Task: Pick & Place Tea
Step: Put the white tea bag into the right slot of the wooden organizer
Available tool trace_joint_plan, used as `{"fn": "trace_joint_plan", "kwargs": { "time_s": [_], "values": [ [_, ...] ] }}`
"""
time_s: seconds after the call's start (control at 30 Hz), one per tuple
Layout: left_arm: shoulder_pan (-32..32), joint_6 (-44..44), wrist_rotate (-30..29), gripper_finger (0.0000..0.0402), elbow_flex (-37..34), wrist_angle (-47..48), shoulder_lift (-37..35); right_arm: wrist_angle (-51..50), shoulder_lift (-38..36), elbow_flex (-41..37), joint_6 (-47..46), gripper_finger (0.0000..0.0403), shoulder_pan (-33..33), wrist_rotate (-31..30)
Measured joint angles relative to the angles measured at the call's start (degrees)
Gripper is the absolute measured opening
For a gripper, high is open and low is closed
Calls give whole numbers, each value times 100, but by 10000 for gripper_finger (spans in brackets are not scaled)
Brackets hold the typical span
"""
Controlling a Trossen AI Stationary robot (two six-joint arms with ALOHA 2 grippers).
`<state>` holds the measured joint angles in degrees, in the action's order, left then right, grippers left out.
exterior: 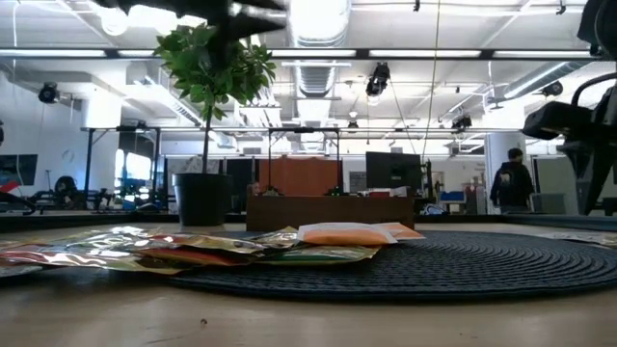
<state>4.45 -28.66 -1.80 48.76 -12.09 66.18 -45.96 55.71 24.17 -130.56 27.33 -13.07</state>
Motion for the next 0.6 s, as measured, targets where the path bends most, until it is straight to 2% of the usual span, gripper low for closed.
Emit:
{"fn": "trace_joint_plan", "kwargs": {
  "time_s": [0.07,0.17,0.27,0.47,0.6],
  "values": [
    [55,176,380,83,503,492,544,-195,96,164,-5,187,17,24],
    [55,608,448,83,1083,1168,1295,-357,261,294,33,187,17,129],
    [81,932,453,83,1595,1381,1830,-297,512,250,1,187,59,294],
    [77,1418,457,83,2185,1913,2474,62,1064,89,-245,187,109,155],
    [76,1754,404,83,2413,2091,2519,133,1241,84,-253,187,75,-106]
  ]
}}
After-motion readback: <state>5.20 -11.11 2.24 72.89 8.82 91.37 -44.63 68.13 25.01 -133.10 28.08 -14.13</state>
